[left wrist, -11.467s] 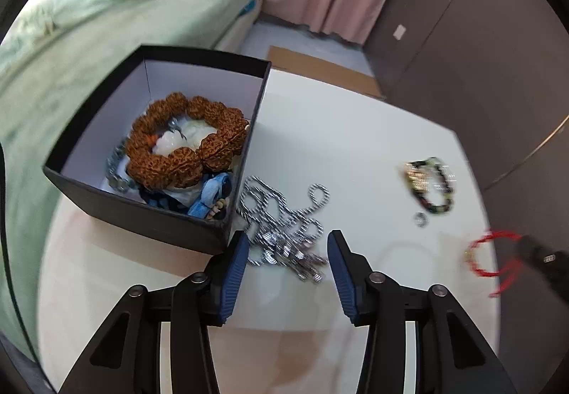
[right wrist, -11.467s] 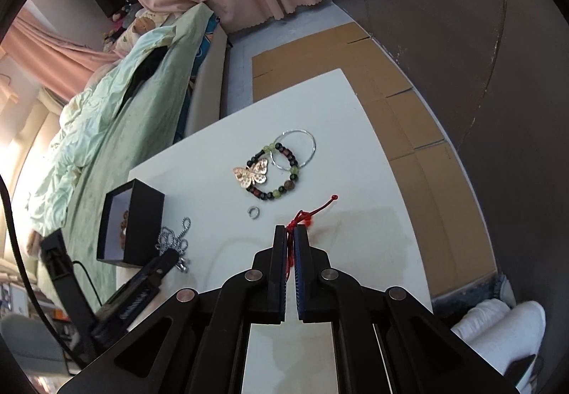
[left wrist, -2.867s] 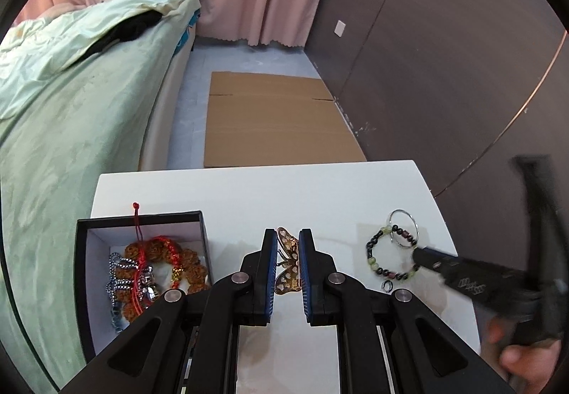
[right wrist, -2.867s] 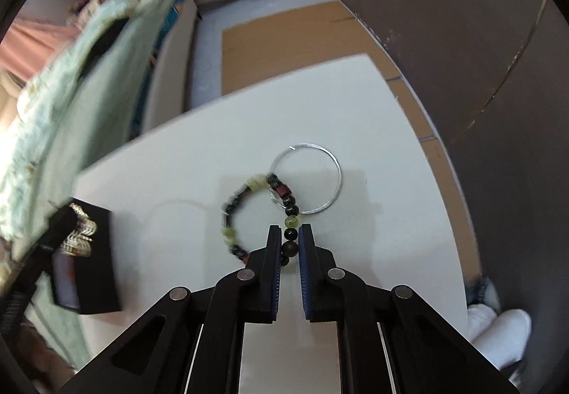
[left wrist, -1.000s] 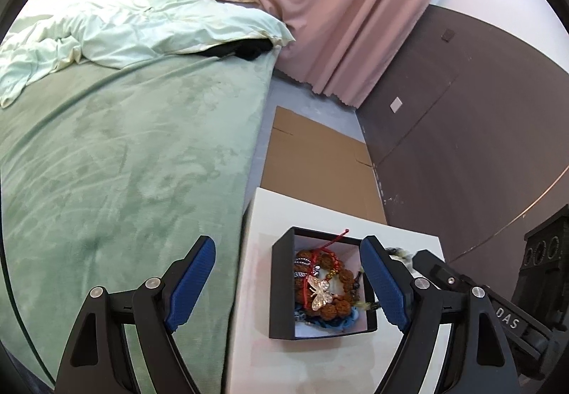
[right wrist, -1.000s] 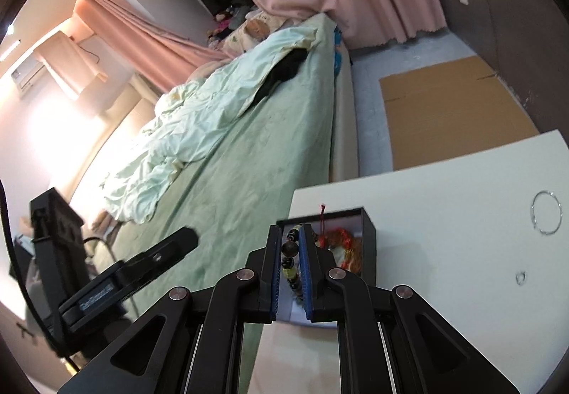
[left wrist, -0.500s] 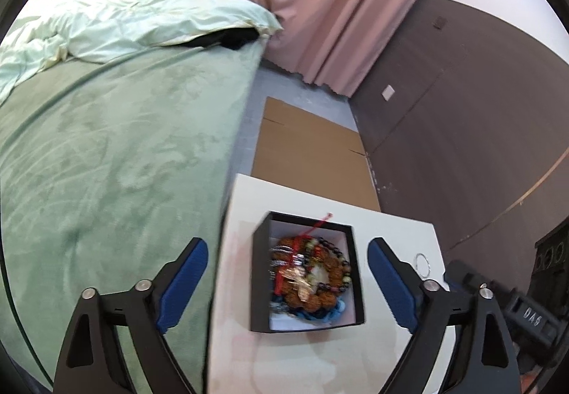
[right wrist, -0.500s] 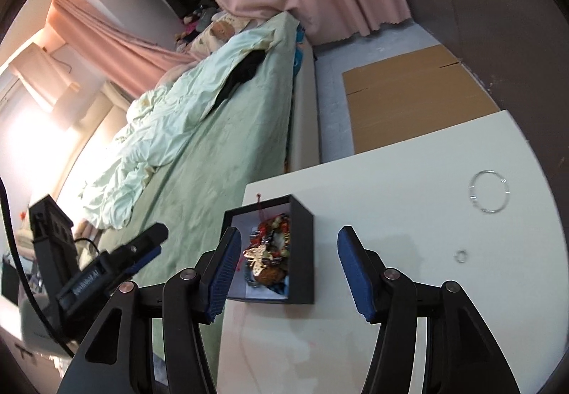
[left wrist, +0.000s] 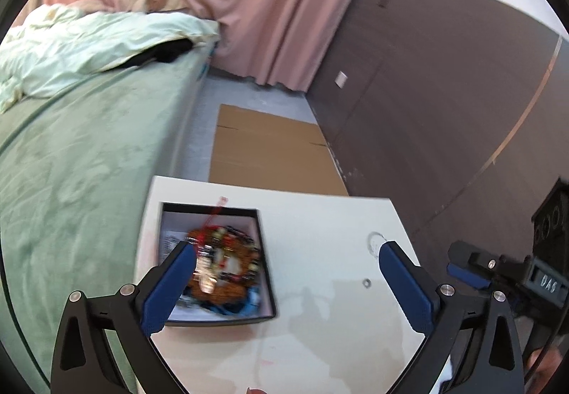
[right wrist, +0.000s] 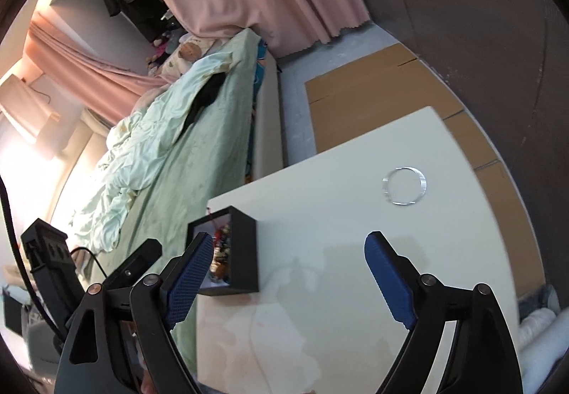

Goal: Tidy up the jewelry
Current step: 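Move the left gripper to the small silver ring on the table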

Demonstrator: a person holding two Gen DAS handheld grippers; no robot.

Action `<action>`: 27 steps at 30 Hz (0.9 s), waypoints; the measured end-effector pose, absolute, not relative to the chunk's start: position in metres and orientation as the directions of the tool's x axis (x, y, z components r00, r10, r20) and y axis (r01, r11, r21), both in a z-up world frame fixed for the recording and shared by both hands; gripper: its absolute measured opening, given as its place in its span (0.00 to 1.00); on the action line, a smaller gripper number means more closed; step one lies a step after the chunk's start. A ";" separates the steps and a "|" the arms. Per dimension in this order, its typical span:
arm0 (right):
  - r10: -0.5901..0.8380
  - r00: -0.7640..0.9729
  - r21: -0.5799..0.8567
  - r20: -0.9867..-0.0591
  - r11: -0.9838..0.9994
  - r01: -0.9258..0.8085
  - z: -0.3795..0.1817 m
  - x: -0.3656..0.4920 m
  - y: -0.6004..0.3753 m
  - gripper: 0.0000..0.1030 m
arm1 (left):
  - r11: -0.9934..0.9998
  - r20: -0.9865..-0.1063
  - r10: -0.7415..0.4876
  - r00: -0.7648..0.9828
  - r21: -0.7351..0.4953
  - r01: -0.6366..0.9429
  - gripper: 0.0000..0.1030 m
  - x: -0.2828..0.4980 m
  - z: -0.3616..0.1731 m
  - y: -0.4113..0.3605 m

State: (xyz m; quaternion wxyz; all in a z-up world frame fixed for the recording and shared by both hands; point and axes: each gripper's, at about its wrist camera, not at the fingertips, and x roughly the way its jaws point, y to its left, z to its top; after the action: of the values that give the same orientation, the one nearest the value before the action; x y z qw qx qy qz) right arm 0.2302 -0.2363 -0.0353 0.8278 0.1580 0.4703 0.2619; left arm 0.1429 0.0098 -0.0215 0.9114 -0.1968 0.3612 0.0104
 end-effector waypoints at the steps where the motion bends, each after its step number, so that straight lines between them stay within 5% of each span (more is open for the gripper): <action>1: 0.572 0.439 0.502 -0.694 0.820 -0.276 -0.034 0.229 -0.242 0.91 | 0.927 -0.665 -0.126 0.736 -0.344 -0.152 0.99 0.144 -0.022 0.004; 17: 0.489 0.506 0.479 -0.710 0.863 -0.162 -0.029 0.248 -0.318 0.91 | 0.971 -0.739 -0.156 0.656 -0.236 -0.036 0.99 0.168 -0.051 -0.081; 25: 0.465 0.487 0.463 -0.739 0.876 -0.133 -0.039 0.258 -0.326 0.90 | 0.971 -0.787 -0.193 0.586 -0.240 -0.003 0.76 0.187 -0.074 -0.098; 27: 0.450 0.490 0.452 -0.746 0.883 -0.122 -0.040 0.262 -0.327 0.88 | 0.972 -0.798 -0.198 0.569 -0.235 0.008 0.63 0.194 -0.083 -0.106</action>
State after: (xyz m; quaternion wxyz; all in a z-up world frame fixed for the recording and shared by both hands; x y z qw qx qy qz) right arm 0.2616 -0.3271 -0.0405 0.8459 0.1722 0.4757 0.1691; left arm 0.1944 -0.1058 -0.0831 0.8797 -0.1030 0.4605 -0.0586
